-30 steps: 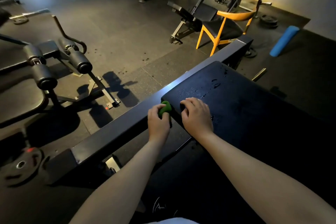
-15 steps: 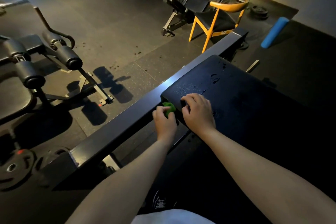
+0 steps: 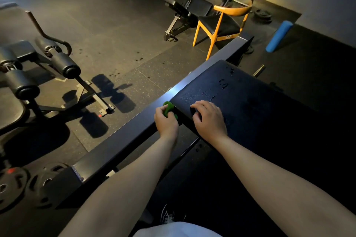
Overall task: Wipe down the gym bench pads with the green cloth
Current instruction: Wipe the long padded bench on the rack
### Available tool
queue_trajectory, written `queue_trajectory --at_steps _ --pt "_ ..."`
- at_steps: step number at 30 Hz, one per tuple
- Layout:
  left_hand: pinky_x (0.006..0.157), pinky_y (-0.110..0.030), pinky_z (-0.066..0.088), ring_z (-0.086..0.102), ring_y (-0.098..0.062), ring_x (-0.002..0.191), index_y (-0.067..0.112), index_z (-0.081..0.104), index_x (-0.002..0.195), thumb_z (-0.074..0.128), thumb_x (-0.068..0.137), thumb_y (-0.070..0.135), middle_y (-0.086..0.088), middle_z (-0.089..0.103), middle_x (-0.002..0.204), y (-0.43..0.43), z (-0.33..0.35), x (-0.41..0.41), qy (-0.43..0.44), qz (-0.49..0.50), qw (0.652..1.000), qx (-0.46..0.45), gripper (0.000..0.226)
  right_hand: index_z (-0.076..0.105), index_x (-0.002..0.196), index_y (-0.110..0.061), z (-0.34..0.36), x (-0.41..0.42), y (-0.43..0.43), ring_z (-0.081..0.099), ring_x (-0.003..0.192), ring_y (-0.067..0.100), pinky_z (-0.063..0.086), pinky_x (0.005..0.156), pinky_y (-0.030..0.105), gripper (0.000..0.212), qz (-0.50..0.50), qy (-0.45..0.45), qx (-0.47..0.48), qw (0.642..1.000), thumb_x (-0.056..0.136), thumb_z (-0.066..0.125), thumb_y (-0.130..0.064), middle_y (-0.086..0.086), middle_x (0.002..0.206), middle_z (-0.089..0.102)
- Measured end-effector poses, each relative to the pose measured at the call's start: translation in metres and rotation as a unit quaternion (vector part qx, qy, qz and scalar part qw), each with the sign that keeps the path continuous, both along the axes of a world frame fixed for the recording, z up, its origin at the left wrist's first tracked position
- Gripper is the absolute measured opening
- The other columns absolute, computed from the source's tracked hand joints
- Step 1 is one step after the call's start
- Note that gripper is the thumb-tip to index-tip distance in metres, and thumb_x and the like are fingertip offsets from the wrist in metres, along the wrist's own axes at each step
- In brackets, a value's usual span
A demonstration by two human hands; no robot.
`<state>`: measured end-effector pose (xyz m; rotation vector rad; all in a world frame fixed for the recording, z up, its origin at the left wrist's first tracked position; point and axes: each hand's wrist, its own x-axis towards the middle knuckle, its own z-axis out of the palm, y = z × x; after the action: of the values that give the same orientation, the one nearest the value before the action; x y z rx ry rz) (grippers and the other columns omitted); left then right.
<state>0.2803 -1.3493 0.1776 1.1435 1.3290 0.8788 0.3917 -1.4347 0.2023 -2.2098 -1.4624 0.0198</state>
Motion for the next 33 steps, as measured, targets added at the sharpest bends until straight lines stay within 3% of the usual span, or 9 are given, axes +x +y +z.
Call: queue_trajectory --at_steps 4,9,12,16,20,25,28,31,33 --pt "0.099 -0.034 0.046 0.054 -0.02 0.106 0.024 0.061 0.094 0.055 0.091 0.002 -0.002 0.051 0.111 -0.023 0.005 -0.005 0.031 -0.086 0.994 0.054 0.023 0.064 0.115 -0.019 0.0 -0.002 0.002 0.053 0.113 0.017 0.037 0.098 0.036 0.026 -0.006 -0.012 0.006 1.0 0.091 0.055 -0.016 -0.004 0.117 0.062" --pt "0.088 -0.002 0.034 0.046 0.011 0.097 0.021 0.065 0.102 0.057 0.09 -0.003 0.003 0.049 0.109 -0.038 0.009 -0.017 0.053 -0.165 0.976 0.133 0.028 0.064 0.113 -0.02 0.0 -0.002 0.0 0.052 0.115 0.016 0.037 0.098 0.036 0.024 -0.006 -0.01 0.009 1.0 0.092 0.054 -0.016 -0.005 0.118 0.062" --pt "0.101 -0.014 0.037 0.048 0.004 0.104 0.019 0.065 0.107 0.057 0.089 -0.003 0.006 0.051 0.113 -0.019 0.017 -0.027 0.058 -0.166 0.961 0.214 0.03 0.065 0.112 -0.02 -0.001 -0.002 -0.001 0.052 0.115 0.014 0.034 0.097 0.031 0.023 -0.005 -0.004 0.018 1.0 0.092 0.054 -0.015 -0.005 0.118 0.062" --pt "0.116 -0.021 0.022 0.038 -0.012 0.135 0.009 0.062 0.129 0.053 0.092 -0.001 -0.001 0.047 0.142 0.022 0.023 -0.013 0.113 -0.174 0.946 0.249 0.039 0.066 0.114 -0.02 0.0 -0.001 0.001 0.051 0.117 0.013 0.032 0.099 0.03 0.025 -0.007 0.0 0.023 1.0 0.091 0.055 -0.016 -0.005 0.121 0.062" --pt "0.115 -0.03 0.03 0.048 -0.025 0.128 0.007 0.067 0.124 0.054 0.088 -0.004 -0.008 0.059 0.134 0.024 0.019 0.001 0.177 -0.239 0.91 0.29 0.04 0.067 0.112 -0.015 0.002 0.003 0.003 0.055 0.111 0.015 0.037 0.096 0.029 0.026 -0.026 0.041 0.047 0.998 0.089 0.055 -0.011 -0.002 0.116 0.065" --pt "0.106 -0.016 0.025 0.051 -0.023 0.121 0.009 0.072 0.112 0.062 0.079 -0.004 -0.003 0.065 0.121 -0.002 0.014 -0.011 0.195 -0.291 0.851 0.392 0.038 0.068 0.108 -0.006 -0.001 0.003 -0.001 0.059 0.098 0.025 0.038 0.083 0.02 0.035 -0.108 0.127 0.135 0.977 0.082 0.049 0.008 0.008 0.107 0.062" --pt "0.108 -0.02 0.031 0.052 -0.021 0.122 0.013 0.072 0.113 0.065 0.08 0.001 0.0 0.065 0.121 -0.015 0.011 -0.012 0.192 -0.321 0.816 0.441 0.036 0.066 0.112 -0.011 0.001 0.004 -0.001 0.056 0.1 0.021 0.044 0.082 0.028 0.034 -0.089 0.137 0.099 0.982 0.087 0.048 0.004 0.004 0.109 0.06" --pt "0.104 -0.023 0.037 0.052 -0.018 0.123 0.015 0.071 0.119 0.063 0.083 -0.001 0.0 0.063 0.127 -0.001 0.016 -0.012 0.205 -0.296 0.828 0.43 0.04 0.064 0.112 -0.015 0.001 0.002 -0.003 0.053 0.1 0.02 0.047 0.079 0.036 0.029 -0.063 0.121 0.068 0.988 0.091 0.047 -0.003 0.002 0.11 0.059" --pt "0.107 -0.022 0.031 0.05 -0.021 0.125 0.011 0.067 0.125 0.057 0.087 -0.003 -0.005 0.061 0.134 0.017 0.023 -0.004 0.219 -0.225 0.876 0.367 0.042 0.065 0.113 -0.014 0.001 0.003 -0.004 0.054 0.103 0.021 0.047 0.08 0.037 0.03 -0.048 0.113 0.074 0.99 0.091 0.048 -0.003 0.003 0.11 0.06"
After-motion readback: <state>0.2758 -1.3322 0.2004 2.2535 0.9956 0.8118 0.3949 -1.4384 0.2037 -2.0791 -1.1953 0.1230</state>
